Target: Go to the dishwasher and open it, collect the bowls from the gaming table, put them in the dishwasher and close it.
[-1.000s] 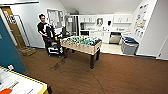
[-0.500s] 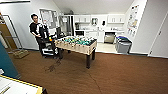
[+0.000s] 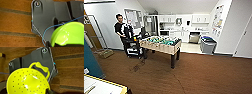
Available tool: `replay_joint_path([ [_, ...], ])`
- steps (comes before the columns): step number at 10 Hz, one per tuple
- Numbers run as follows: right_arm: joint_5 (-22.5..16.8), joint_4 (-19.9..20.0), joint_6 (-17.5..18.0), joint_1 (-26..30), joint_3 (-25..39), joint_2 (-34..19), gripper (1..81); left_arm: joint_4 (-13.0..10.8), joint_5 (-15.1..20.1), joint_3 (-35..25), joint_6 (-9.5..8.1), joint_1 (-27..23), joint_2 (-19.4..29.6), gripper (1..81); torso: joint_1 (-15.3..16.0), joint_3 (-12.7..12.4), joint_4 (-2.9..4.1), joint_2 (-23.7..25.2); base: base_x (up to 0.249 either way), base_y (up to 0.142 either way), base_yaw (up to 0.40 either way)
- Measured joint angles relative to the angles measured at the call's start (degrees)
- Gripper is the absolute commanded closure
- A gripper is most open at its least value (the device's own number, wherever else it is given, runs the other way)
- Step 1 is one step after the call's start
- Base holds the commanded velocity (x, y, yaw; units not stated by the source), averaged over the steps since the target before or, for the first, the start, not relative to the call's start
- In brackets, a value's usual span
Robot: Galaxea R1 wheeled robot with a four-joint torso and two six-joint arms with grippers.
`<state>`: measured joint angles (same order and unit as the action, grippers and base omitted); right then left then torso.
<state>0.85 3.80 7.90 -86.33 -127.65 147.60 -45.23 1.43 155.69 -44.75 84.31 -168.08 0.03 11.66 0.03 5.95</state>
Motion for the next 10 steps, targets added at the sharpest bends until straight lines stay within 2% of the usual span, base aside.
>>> replay_joint_path([
  [2,-0.3,0.0,0.0,-1.1,0.0,0.6,81.1,0.0,0.4,0.0,0.0,1.3,0.4,81.1,-0.1,0.0,0.0,0.1,0.158,-0.07,0.0],
  [5,0.7,0.0,0.0,0.9,-0.4,0.0,81.1,0.0,-0.4,-0.2,0.0,-0.8,-0.2,81.1,0.0,0.0,0.0,0.0,0.171,-0.07,0.0],
  [10,0.1,0.0,0.0,0.1,-0.3,0.3,81.1,0.0,0.0,0.0,0.0,0.1,0.0,81.1,0.0,0.0,0.0,0.0,0.172,-0.089,0.0],
])
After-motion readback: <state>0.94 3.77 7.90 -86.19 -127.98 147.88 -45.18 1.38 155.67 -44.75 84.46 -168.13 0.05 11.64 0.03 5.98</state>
